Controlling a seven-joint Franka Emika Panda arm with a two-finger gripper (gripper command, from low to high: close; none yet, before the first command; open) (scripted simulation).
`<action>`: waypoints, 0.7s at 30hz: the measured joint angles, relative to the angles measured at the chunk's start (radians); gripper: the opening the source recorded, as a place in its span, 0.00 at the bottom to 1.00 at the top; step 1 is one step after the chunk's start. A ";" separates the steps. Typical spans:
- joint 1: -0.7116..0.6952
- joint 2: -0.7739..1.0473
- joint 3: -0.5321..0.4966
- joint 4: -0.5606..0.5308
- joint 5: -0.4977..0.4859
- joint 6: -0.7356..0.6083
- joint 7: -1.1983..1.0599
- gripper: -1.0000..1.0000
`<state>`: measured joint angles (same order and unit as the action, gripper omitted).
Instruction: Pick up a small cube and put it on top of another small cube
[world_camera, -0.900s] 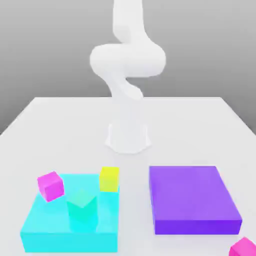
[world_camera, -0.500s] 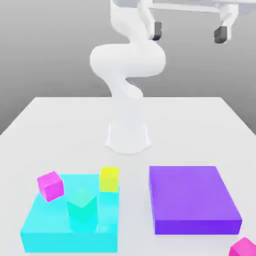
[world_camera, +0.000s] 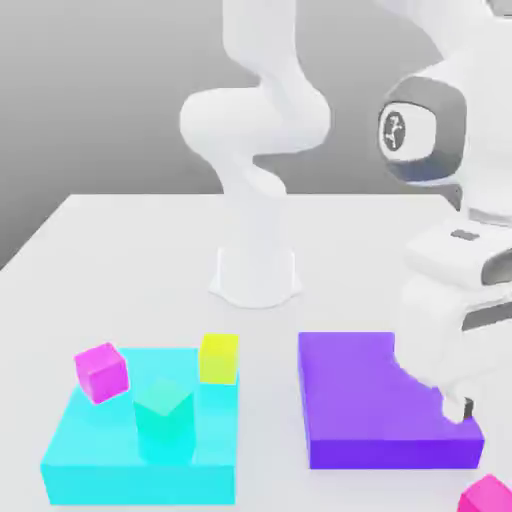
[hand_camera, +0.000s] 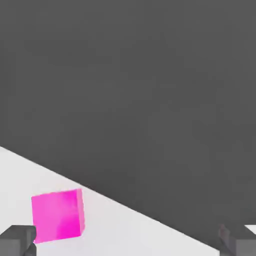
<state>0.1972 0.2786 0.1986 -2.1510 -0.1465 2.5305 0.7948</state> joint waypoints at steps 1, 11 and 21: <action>0.009 0.036 0.004 0.005 -0.007 0.008 0.001 0.50; 0.080 0.316 -0.026 0.057 -0.069 0.143 0.031 0.00; 0.043 0.159 0.002 0.003 -0.015 0.042 0.010 0.00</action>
<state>0.2406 0.4381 0.2002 -2.1483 -0.1617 2.5721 0.8046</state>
